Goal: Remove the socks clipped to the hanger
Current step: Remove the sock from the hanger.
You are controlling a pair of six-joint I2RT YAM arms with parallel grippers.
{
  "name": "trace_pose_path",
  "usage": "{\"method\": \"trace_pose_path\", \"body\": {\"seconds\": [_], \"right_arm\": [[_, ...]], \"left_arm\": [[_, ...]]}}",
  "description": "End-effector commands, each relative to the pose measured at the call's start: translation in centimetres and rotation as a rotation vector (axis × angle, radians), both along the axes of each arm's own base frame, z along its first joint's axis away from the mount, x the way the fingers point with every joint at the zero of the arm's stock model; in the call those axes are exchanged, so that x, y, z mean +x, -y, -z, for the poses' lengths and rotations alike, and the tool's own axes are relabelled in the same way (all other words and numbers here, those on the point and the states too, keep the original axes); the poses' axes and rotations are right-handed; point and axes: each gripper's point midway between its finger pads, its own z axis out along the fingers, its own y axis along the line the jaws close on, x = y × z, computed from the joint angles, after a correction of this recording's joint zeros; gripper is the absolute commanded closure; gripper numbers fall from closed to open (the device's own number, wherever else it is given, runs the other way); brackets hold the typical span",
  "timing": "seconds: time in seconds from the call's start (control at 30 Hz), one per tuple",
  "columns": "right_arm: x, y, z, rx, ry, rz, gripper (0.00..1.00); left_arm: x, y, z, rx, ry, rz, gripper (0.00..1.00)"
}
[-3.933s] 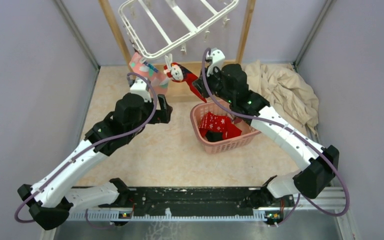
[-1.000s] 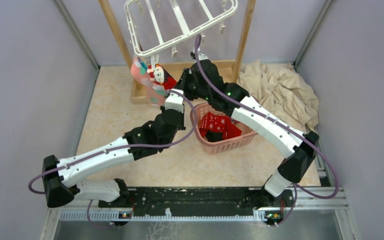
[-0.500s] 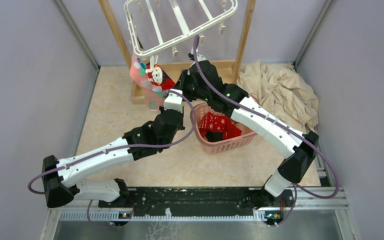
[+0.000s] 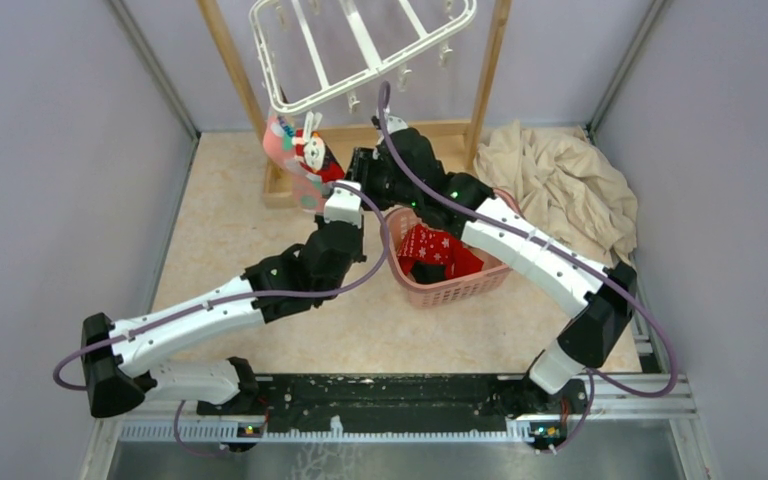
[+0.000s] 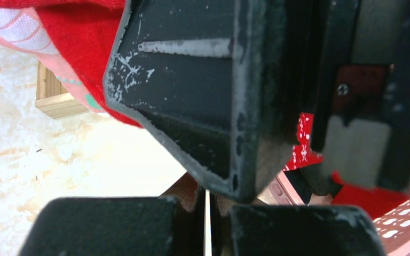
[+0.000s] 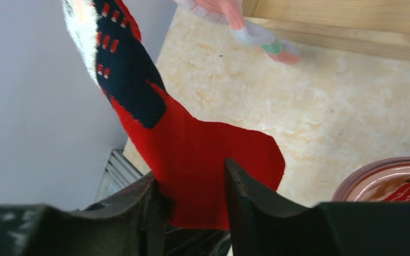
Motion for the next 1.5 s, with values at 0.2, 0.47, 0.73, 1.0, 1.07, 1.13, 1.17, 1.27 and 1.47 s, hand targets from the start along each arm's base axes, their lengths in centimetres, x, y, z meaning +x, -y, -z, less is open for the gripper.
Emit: {"method": "trace_pose_path", "body": {"seconds": [0.2,0.47,0.73,1.0,1.07,1.13,1.17,1.27,1.47], "right_arm": [[-1.8,1.3,-3.5,0.055,0.12,-0.038,0.38],[-2.9,2.6,-3.4,0.042,0.186,-0.072,0.02],[-4.4,4.5,-2.8,0.059,0.245,-0.097,0.01],[-5.3,5.3,-2.4,0.08,0.27,-0.123,0.02],[-5.2,5.2,-2.3,0.08,0.267,-0.127,0.02],[-5.2,5.1,-2.2,0.08,0.266,-0.13,0.02],[-5.2,5.0,-2.2,0.08,0.266,-0.131,0.02],[-5.2,4.9,-2.1,0.081,0.265,-0.136,0.02],[-5.2,5.2,-2.2,0.079,0.265,-0.127,0.01]], "left_arm": [[-0.3,-1.2,-0.4,-0.013,0.014,-0.029,1.0],[-0.6,-1.7,-0.6,-0.019,0.015,-0.034,1.0],[-0.9,-2.7,-0.6,-0.013,0.02,-0.048,1.0],[-1.3,-4.5,-0.5,-0.017,0.026,-0.086,1.0],[-1.3,-4.7,-0.5,-0.019,0.026,-0.092,1.0],[-1.4,-5.1,-0.5,-0.021,0.025,-0.102,1.0],[-1.4,-5.3,-0.5,-0.021,0.024,-0.107,0.99],[-1.5,-5.8,-0.6,-0.031,0.024,-0.117,0.99],[-1.4,-6.5,-1.0,-0.052,0.029,-0.125,0.99]]}}
